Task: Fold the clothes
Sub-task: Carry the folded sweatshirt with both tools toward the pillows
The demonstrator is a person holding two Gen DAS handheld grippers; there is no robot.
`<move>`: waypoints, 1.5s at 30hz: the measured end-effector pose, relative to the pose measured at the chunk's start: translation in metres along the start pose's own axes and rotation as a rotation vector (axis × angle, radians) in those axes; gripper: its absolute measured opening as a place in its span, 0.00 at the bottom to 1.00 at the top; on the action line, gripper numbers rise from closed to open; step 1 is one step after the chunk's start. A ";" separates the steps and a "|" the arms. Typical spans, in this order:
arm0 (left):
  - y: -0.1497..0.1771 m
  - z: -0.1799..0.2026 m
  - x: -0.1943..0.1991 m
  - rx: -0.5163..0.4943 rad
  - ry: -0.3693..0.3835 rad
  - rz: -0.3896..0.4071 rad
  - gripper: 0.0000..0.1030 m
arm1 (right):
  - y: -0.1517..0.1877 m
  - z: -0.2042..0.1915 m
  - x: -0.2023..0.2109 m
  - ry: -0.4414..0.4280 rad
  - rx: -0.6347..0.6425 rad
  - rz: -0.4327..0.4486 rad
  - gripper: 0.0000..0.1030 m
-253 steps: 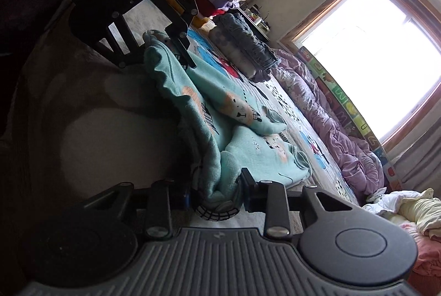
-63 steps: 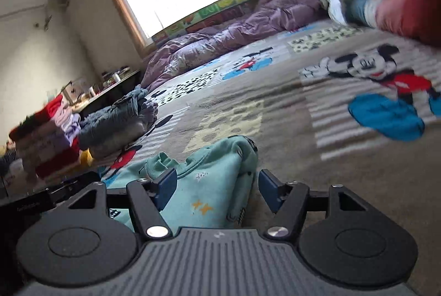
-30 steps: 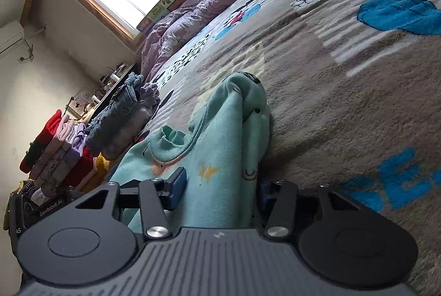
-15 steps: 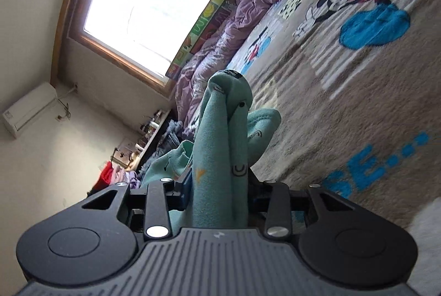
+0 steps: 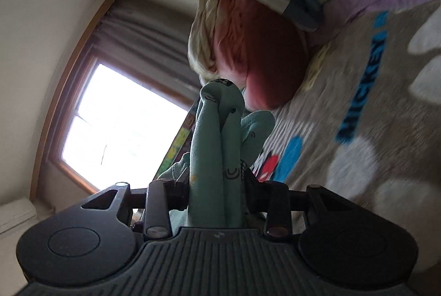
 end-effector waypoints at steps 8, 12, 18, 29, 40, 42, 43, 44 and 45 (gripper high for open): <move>-0.015 0.025 -0.138 -0.068 0.063 -0.184 0.35 | -0.061 0.060 0.042 0.086 -0.097 0.272 0.38; -0.021 0.027 -0.183 -0.102 0.086 -0.266 0.35 | -0.080 0.078 0.047 0.135 -0.081 0.357 0.38; -0.029 0.021 -0.231 -0.130 0.115 -0.361 0.35 | -0.093 0.101 0.049 0.188 -0.129 0.465 0.38; -0.045 -0.043 -0.276 -0.161 -0.149 -0.405 0.37 | -0.084 0.143 0.028 0.394 -0.267 0.425 0.39; -0.028 0.023 -0.245 -0.616 -0.199 -0.241 0.45 | -0.098 0.070 0.037 0.619 0.305 0.483 0.43; -0.010 0.032 -0.243 -0.766 -0.241 -0.248 0.45 | -0.098 0.063 0.023 0.606 0.376 0.438 0.43; -0.003 0.031 -0.244 -0.824 -0.271 -0.257 0.45 | -0.098 0.069 0.015 0.614 0.362 0.398 0.43; 0.004 0.030 -0.246 -0.874 -0.303 -0.261 0.45 | -0.099 0.074 0.006 0.622 0.349 0.357 0.43; 0.007 0.027 -0.247 -0.909 -0.338 -0.252 0.45 | -0.100 0.084 0.000 0.632 0.316 0.319 0.43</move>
Point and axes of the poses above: each gripper's, at about its wrist camera, not at the fingertips, and x roughly against the way its jaws point, z to its right, y to its underside, the point moved 7 cm from there along -x, roughly the way its jaws point, and after that the axes turned 8 degrees about -z, right-handed, at the moved point
